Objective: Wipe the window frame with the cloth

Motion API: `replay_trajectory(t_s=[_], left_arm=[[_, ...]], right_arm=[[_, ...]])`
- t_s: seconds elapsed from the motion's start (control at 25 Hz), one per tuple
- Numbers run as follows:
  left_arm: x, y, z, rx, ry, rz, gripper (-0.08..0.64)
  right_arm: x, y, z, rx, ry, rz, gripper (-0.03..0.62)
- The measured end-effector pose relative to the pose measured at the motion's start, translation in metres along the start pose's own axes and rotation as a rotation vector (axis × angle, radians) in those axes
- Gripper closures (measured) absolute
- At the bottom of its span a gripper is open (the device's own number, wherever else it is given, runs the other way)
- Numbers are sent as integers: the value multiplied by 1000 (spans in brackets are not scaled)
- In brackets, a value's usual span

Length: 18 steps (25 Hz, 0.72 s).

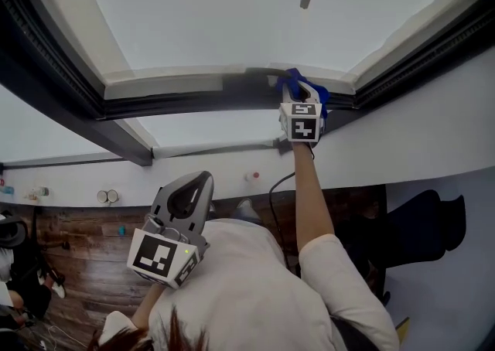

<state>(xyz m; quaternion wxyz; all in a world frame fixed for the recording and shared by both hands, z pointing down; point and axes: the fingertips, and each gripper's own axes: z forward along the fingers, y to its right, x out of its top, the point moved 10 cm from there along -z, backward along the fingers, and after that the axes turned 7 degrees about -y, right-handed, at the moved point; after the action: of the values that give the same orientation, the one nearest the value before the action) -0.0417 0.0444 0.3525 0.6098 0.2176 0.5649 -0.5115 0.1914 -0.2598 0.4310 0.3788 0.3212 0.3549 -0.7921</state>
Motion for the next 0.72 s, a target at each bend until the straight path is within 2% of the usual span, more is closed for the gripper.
replay_trajectory(t_s=[0.12,0.32,0.72], left_arm=[[0,4,5,-28,-5,6,551],[-1,7,13,-60,-18,1,551],[-3,1,5,-30,-20,-15,551]], right_arm=[[-2,-4,-3,21,0,45,515],[-4,-15,-5,32,56,139,515],[3,-44,-6,47,97,85,517]])
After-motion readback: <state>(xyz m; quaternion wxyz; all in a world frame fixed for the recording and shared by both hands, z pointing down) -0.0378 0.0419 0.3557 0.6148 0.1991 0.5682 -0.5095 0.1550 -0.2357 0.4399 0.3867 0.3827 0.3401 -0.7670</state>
